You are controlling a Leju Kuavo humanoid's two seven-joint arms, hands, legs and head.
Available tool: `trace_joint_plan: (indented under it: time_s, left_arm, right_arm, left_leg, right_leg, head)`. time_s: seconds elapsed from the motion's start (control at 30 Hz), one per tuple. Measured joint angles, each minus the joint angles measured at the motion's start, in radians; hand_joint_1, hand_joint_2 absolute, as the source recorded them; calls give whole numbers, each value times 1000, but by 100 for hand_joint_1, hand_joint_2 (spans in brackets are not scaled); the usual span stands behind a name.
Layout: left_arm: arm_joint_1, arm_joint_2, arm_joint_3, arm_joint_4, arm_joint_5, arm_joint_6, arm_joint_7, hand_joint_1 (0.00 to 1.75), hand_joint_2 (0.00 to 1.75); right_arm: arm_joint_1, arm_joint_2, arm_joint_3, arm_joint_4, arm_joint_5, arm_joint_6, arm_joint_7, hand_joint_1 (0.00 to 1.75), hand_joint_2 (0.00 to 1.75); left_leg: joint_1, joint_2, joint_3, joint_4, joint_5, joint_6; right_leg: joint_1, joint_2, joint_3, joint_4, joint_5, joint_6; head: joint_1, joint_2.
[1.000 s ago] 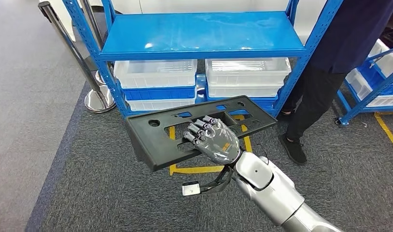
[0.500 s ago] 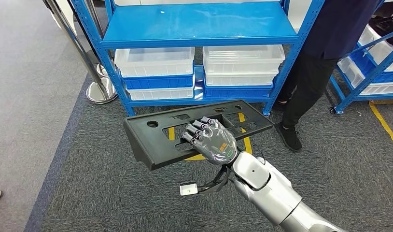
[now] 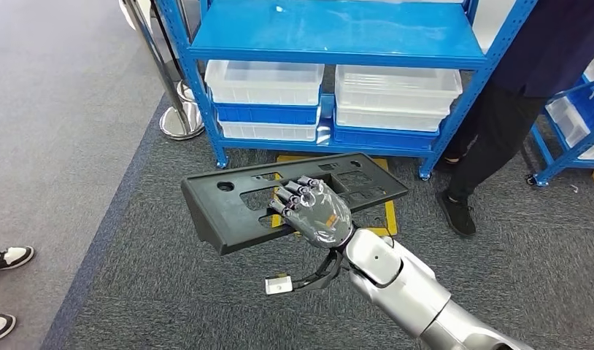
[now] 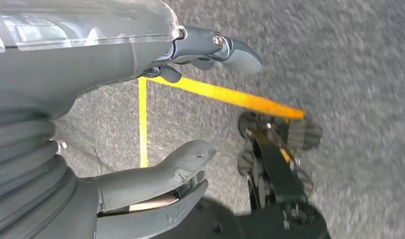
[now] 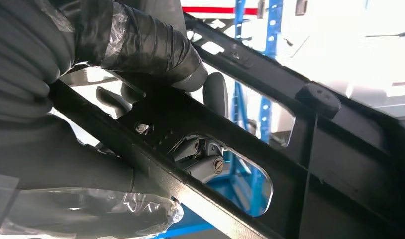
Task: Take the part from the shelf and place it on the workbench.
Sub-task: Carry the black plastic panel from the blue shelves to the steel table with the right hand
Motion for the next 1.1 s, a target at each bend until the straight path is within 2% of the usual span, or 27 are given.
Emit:
trace_joint_plan:
  time_s: [0.07, 0.1, 0.13, 0.17, 0.2, 0.23, 0.27, 0.3, 0.33, 0.37, 0.4, 0.43, 0.47, 0.5, 0.53, 0.57, 0.6, 0.63, 0.67, 0.7, 0.77, 0.97, 1.03, 1.07, 1.1]
  left_arm:
    - [0, 2, 0, 1, 1, -7, -2, 0, 175]
    - [0, 3, 0, 1, 1, -11, -3, 0, 175]
    - [-1, 5, 0, 1, 2, -16, -5, 0, 175]
    - [-1, 6, 0, 1, 3, -20, -8, 0, 175]
    - [0, 8, 0, 1, 5, -25, -12, 0, 175]
    - [0, 11, 0, 2, 6, -32, -16, 0, 175]
    - [1, 13, 0, 2, 8, -39, -19, 0, 175]
    - [1, 16, 0, 2, 8, -46, -22, 0, 175]
    - [0, 20, 0, 2, 7, -51, -23, 0, 175]
    - [-1, 25, 0, 2, 4, -54, -24, 0, 175]
    - [-1, 30, 0, 2, 3, -56, -25, 0, 175]
    - [-1, 35, 0, 3, 1, -57, -25, 0, 175]
    - [1, 39, 0, 4, 2, -57, -23, 0, 175]
    - [3, 44, 0, 5, 4, -54, -19, 0, 175]
    - [5, 48, 0, 6, 7, -50, -14, 0, 175]
    - [4, 52, 1, 7, 11, -45, -10, 0, 175]
    - [2, 56, 1, 8, 15, -40, -7, 0, 175]
    - [-1, 59, 2, 9, 18, -38, -8, 0, 175]
    - [-3, 61, 2, 9, 20, -37, -10, 0, 175]
    - [-3, 63, 3, 9, 20, -38, -14, 0, 175]
    - [-2, 65, 3, 9, 20, -42, -22, 0, 175]
    - [-1, 66, 3, 9, 20, -43, -24, 0, 175]
    - [-1, 70, 3, 9, 20, -44, -28, 0, 175]
    - [-1, 75, 3, 9, 20, -45, -30, 0, 175]
    - [-1, 78, 3, 9, 19, -47, -35, 0, 175]
  right_arm:
    - [-7, -1, 2, 1, -2, 0, 5, 175, 175]
    - [-10, -1, 3, 2, -3, 0, 8, 175, 175]
    - [-12, -2, 4, 4, -4, 1, 10, 175, 175]
    - [-13, -4, 5, 7, -4, 1, 13, 175, 175]
    - [-13, -4, 7, 11, -5, 2, 15, 175, 175]
    - [-14, -5, 9, 14, -7, 4, 17, 175, 175]
    - [-16, -5, 12, 16, -8, 7, 19, 175, 175]
    - [-20, -5, 14, 18, -9, 11, 19, 175, 175]
    - [-25, -5, 17, 20, -10, 15, 21, 175, 175]
    - [-32, -4, 19, 22, -10, 20, 23, 175, 175]
    - [-39, -3, 20, 24, -10, 25, 25, 175, 175]
    - [-45, -1, 23, 28, -10, 31, 27, 175, 175]
    - [-51, 2, 26, 32, -10, 36, 30, 175, 175]
    - [-58, 4, 30, 36, -8, 42, 33, 175, 175]
    - [-63, 8, 33, 39, -6, 45, 36, 175, 175]
    - [-68, 11, 35, 41, -4, 47, 38, 175, 175]
    - [-72, 13, 37, 43, -2, 49, 42, 175, 175]
    - [-74, 13, 38, 43, 2, 50, 46, 175, 175]
    - [-75, 13, 40, 45, 6, 51, 51, 175, 175]
    - [-75, 13, 42, 46, 10, 52, 57, 175, 175]
    - [-75, 13, 45, 48, 15, 53, 62, 175, 175]
    - [-75, 13, 46, 48, 15, 53, 64, 175, 175]
    - [-77, 13, 48, 48, 15, 53, 66, 175, 175]
    - [-80, 13, 49, 48, 16, 53, 67, 175, 175]
    - [-83, 13, 50, 48, 16, 53, 69, 175, 175]
  left_leg:
    - [8, -18, 0, -15, 14, 12]
    - [11, -26, -1, -18, 18, 16]
    - [11, -36, -4, -18, 21, 18]
    - [11, -46, -8, -15, 23, 19]
    - [12, -59, -11, -11, 23, 19]
    - [13, -72, -14, -6, 23, 18]
    - [15, -86, -17, 0, 22, 15]
    - [17, -100, -20, 8, 20, 11]
    - [18, -113, -26, 18, 17, 6]
    - [19, -124, -34, 26, 17, -1]
    - [20, -135, -43, 32, 18, -8]
    - [22, -146, -52, 35, 22, -16]
    - [24, -156, -58, 33, 26, -24]
    - [26, -152, -63, 35, 26, -31]
    - [26, -135, -70, 46, 19, -36]
    - [25, -109, -84, 76, -1, -40]
    - [25, -78, -106, 124, -30, -44]
    - [25, -59, -133, 185, -62, -47]
    - [26, -50, -159, 248, -89, -49]
    - [26, -47, -174, 287, -101, -50]
    - [26, -45, -179, 310, -98, -50]
    - [26, -44, -169, 294, -86, -49]
    - [25, -29, -107, 184, -41, -44]
    - [20, -20, -73, 117, -19, -35]
    - [18, -16, -40, 49, 7, -21]
  right_leg:
    - [-3, 44, -20, 50, -38, 10]
    - [-6, 75, -44, 105, -71, 15]
    - [-9, 95, -73, 173, -104, 19]
    - [-11, 103, -98, 234, -127, 22]
    - [-14, 106, -113, 269, -132, 25]
    - [-17, 107, -110, 267, -118, 27]
    - [-20, 111, -89, 227, -88, 29]
    - [-25, 122, -58, 162, -54, 30]
    - [-29, 144, -28, 101, -30, 31]
    - [-32, 164, -8, 56, -18, 31]
    - [-33, 178, 1, 34, -16, 30]
    - [-31, 182, 0, 31, -19, 27]
    - [-30, 172, -1, 29, -18, 23]
    - [-29, 161, -3, 27, -15, 17]
    - [-30, 150, -2, 23, -11, 9]
    - [-31, 137, -2, 19, -8, 3]
    - [-29, 123, -3, 17, -6, -2]
    - [-27, 110, -4, 17, -5, -4]
    - [-25, 95, -6, 18, -5, -5]
    - [-23, 80, -7, 19, -5, -5]
    - [-21, 61, -9, 20, -5, -5]
    - [-21, 55, -9, 20, -5, -5]
    - [-19, 40, -7, 20, -6, -5]
    - [-17, 24, -5, 17, -4, 1]
    - [-16, 26, -6, 22, -10, 10]
  head:
    - [0, 0]
    - [0, 0]
    - [0, 0]
    - [0, 0]
    - [0, 0]
    - [0, 0]
    - [0, 0]
    - [0, 0]
    - [0, 0]
    - [0, 0]
    - [0, 0]
    - [0, 0]
    - [0, 0]
    - [0, 0]
    - [0, 0]
    - [0, 0]
    - [-1, 0]
    - [-1, 0]
    - [-1, 0]
    - [-1, 0]
    - [-1, 0]
    - [-1, 0]
    - [-1, 0]
    - [-1, 0]
    - [-1, 0]
